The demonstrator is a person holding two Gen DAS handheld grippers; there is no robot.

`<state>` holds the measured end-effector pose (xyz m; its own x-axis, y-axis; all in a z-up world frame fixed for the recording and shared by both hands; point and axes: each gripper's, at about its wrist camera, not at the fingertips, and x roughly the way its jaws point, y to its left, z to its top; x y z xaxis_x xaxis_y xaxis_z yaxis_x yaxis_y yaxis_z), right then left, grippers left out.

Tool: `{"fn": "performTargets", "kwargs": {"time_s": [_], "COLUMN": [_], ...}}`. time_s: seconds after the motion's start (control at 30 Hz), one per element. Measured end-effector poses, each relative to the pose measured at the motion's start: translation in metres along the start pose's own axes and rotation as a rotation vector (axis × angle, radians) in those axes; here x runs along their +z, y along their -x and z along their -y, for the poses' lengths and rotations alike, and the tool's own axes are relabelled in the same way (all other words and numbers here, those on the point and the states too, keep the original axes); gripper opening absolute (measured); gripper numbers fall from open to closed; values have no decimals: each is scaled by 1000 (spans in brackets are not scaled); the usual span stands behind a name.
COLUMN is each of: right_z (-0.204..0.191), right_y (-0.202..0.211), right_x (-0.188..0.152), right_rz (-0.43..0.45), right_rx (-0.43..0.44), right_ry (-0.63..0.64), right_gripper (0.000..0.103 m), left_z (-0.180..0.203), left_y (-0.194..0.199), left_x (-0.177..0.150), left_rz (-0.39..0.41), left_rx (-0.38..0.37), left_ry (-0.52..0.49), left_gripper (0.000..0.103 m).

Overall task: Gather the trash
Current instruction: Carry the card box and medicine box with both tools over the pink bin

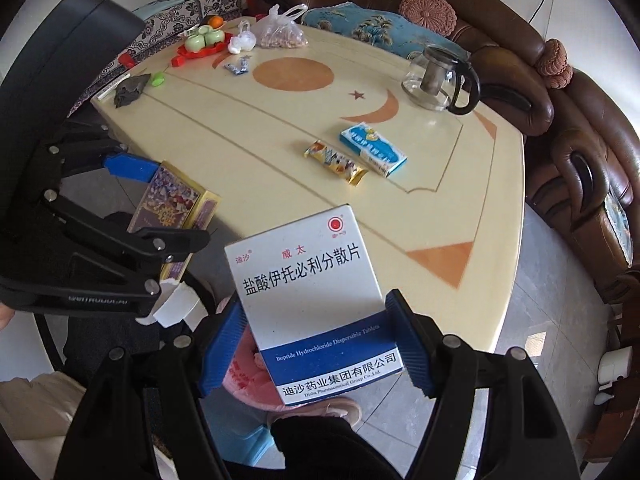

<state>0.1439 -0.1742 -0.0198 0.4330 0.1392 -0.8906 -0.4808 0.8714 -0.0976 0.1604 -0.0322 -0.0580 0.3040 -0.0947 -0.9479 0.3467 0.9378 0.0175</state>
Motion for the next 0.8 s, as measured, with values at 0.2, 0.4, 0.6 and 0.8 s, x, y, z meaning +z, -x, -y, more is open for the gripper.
{"fn": "performTargets", "kwargs": {"time_s": [0.2, 0.4, 0.6, 0.8], "right_z": [-14, -26, -37, -40], "right_y": [6, 1, -12, -34], "right_x": [-19, -36, -50, -65], "right_rz": [-12, -28, -49, -89], "right_rx": [-5, -12, -13, 9], "right_ry": [13, 34, 64, 57], "right_gripper": [68, 68, 69, 69], "left_z": [2, 1, 2, 1], "left_y": [-5, -16, -31, -49], "left_x": [-19, -33, -42, -48], "left_rz": [-2, -12, -14, -19], "left_rx": [-10, -38, -60, -53], "left_ry": [-19, -28, -39, -46], "left_gripper": [66, 66, 66, 66]}}
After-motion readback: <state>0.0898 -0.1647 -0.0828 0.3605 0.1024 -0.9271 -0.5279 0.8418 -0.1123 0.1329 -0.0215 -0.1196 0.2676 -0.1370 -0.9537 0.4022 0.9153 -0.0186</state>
